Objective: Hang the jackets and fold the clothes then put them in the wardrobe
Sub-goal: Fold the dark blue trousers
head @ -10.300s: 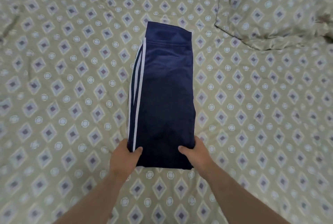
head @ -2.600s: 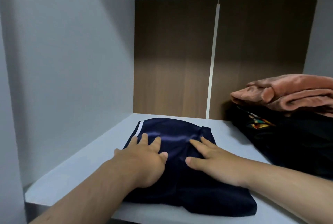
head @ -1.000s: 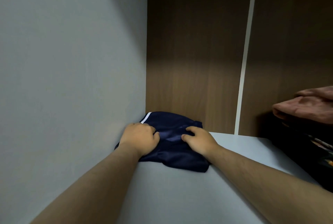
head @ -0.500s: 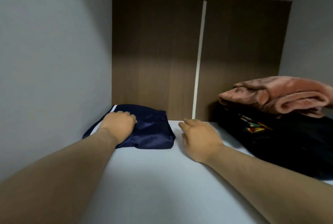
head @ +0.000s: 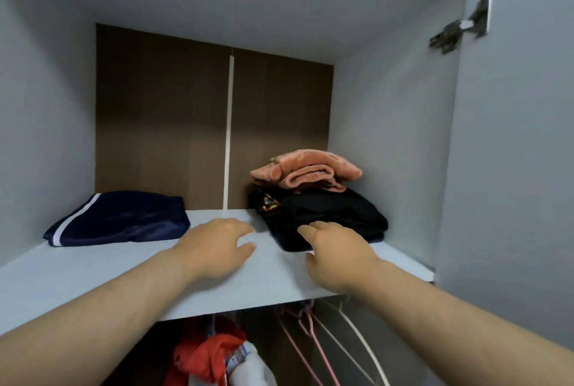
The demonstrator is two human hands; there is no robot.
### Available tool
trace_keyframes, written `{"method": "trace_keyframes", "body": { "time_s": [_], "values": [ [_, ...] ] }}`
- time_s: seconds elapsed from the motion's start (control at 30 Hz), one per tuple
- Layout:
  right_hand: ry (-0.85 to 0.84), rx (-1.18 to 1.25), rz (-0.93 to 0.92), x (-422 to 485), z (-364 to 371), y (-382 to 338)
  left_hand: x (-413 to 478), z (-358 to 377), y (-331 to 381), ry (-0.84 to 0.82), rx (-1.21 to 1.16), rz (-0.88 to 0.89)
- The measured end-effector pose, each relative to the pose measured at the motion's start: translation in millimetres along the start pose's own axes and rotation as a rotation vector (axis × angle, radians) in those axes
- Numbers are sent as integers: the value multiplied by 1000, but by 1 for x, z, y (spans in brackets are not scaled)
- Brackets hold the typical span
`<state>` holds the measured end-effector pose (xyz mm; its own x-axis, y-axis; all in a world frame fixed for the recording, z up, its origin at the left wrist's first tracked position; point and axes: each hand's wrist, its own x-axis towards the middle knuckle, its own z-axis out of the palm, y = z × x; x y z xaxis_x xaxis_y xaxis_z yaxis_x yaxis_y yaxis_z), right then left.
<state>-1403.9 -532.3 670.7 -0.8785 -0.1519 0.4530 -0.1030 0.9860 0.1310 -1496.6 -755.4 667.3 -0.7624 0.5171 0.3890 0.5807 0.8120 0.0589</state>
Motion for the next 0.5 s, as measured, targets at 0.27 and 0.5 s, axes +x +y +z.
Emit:
{"method": "trace_keyframes", "body": {
  "time_s": [0.27,0.5],
  "values": [
    [-79,141,254,-181,-42,87,-53,17,153,-104,-128,95],
    [-32,116,343,-304,-81,113,-88,19,271,75,5,387]
  ]
}}
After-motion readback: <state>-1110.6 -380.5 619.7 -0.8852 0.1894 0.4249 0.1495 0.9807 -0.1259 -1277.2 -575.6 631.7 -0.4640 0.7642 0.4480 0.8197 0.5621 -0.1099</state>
